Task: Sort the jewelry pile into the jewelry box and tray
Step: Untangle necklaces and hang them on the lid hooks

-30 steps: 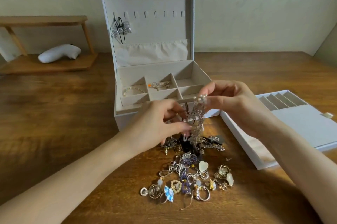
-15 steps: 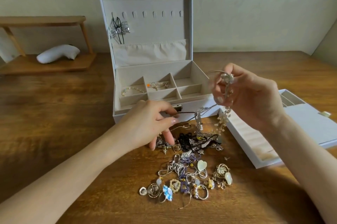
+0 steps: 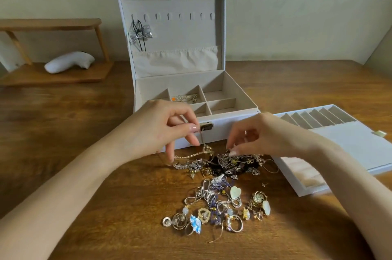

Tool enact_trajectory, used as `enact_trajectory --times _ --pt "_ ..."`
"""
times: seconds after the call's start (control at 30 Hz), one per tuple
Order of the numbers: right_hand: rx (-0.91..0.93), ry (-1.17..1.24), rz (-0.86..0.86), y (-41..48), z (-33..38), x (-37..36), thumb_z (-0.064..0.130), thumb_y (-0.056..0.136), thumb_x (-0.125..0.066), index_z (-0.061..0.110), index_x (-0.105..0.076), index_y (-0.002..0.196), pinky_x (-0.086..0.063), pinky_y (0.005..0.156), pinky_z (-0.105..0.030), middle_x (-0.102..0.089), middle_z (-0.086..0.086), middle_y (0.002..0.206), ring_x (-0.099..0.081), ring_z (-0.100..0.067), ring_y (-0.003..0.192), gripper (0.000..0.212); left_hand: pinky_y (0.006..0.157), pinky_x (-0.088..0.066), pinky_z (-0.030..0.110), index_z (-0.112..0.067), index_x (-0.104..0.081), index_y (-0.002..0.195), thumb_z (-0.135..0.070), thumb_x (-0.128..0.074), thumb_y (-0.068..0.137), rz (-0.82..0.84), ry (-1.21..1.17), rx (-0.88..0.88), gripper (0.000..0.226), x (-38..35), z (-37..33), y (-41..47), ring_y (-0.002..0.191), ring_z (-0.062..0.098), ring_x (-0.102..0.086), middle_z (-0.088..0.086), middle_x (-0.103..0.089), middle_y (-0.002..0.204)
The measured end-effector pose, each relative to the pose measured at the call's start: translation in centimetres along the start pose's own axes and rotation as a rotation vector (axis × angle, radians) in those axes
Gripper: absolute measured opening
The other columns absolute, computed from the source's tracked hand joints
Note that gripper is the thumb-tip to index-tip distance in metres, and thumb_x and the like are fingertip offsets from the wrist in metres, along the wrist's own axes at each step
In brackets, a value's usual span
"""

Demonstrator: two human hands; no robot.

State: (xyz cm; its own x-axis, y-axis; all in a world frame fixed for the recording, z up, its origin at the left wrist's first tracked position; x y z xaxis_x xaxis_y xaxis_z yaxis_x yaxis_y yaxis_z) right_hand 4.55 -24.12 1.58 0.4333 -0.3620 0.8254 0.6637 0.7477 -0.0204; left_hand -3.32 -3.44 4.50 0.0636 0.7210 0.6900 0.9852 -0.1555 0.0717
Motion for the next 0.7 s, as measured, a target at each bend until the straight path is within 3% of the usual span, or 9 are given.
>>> enact_trajectory --times 0.2,0.33,0.47,0.6,0.7 --pt "0.067 -0.243 -0.092 0.7 0.9 -1.9 0.054 0.072 -0.072 0.035 -0.067 0.090 -0.043 0.058 -0.020 -0.062 0.012 0.073 -0.055 -0.004 0.068 0.026 0.044 -0.049 0.021 -0.015 -0.061 0.085 -0.019 -0.059 0.088 -0.058 -0.024 0.000 0.005 1.0 0.2 0.0 0.048 0.016 -0.064 -0.007 -0.073 0.075" --pt "0.131 -0.223 -0.117 0.7 1.1 -2.1 0.039 0.077 -0.075 0.030 -0.069 0.083 -0.037 0.057 -0.014 -0.062 0.014 0.076 -0.053 -0.001 0.068 0.012 0.052 -0.051 0.022 -0.020 -0.060 0.087 -0.026 -0.063 0.083 -0.061 0.036 -0.039 0.007 1.1 0.2 -0.1 0.049 0.008 -0.060 -0.011 -0.073 0.073" --pt "0.106 -0.063 -0.152 0.5 0.8 -1.0 0.030 0.074 -0.079 0.024 -0.072 0.073 -0.039 0.056 -0.014 -0.064 0.017 0.071 -0.054 -0.001 0.065 0.009 0.052 -0.047 0.015 -0.018 -0.060 0.090 -0.029 -0.071 0.069 0.124 -0.099 -0.008 0.026 2.3 0.2 -0.3 0.063 0.011 -0.062 -0.001 -0.074 0.077" --pt "0.085 -0.036 -0.123 0.5 0.3 -0.7 0.024 0.075 -0.079 0.026 -0.070 0.070 -0.040 0.055 -0.012 -0.062 0.018 0.063 -0.055 0.001 0.062 0.011 0.041 -0.041 0.013 -0.020 -0.067 0.080 -0.040 -0.077 0.062 0.109 -0.265 -0.023 0.028 4.1 1.0 -0.3 0.050 0.007 -0.055 0.007 -0.071 0.082" --pt "0.107 0.044 -0.120 0.5 0.5 -0.8 0.028 0.076 -0.078 0.023 -0.070 0.080 -0.038 0.054 -0.010 -0.062 0.017 0.065 -0.054 0.001 0.060 0.010 0.046 -0.051 0.019 -0.013 -0.068 0.084 -0.028 -0.073 0.073 0.114 -0.298 -0.023 0.019 3.7 1.1 0.0 0.056 0.014 -0.063 0.008 -0.071 0.083"
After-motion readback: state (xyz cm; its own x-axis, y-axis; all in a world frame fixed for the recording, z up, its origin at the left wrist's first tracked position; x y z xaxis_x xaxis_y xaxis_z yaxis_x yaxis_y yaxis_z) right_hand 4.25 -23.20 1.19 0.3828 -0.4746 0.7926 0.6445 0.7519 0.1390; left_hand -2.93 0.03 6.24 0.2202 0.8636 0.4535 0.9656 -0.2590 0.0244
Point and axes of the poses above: each hand's wrist, its own y-axis towards the middle knuckle, its own x-axis out of the back of the hand, z = x × y, the point moved 2 cm from there along y, towards the middle knuckle
